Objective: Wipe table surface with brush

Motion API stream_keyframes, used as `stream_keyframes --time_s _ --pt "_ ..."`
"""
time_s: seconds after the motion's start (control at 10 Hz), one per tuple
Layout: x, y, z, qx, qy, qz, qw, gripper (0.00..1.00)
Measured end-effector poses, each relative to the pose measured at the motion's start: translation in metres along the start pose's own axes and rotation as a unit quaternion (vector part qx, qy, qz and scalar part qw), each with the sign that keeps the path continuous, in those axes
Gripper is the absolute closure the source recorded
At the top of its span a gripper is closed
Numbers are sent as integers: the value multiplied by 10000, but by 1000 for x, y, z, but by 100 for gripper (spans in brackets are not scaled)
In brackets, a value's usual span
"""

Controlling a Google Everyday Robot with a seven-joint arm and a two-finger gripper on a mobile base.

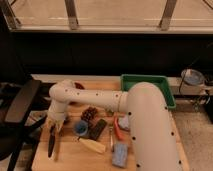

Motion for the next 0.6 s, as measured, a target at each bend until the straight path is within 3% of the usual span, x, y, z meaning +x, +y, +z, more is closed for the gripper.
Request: stream_keyframes --time_s 0.3,0.6 --pt "-15 -15 17 -11 -134 -242 9996 100" --pt "-40 -4 23 -45 -186 -246 9995 100"
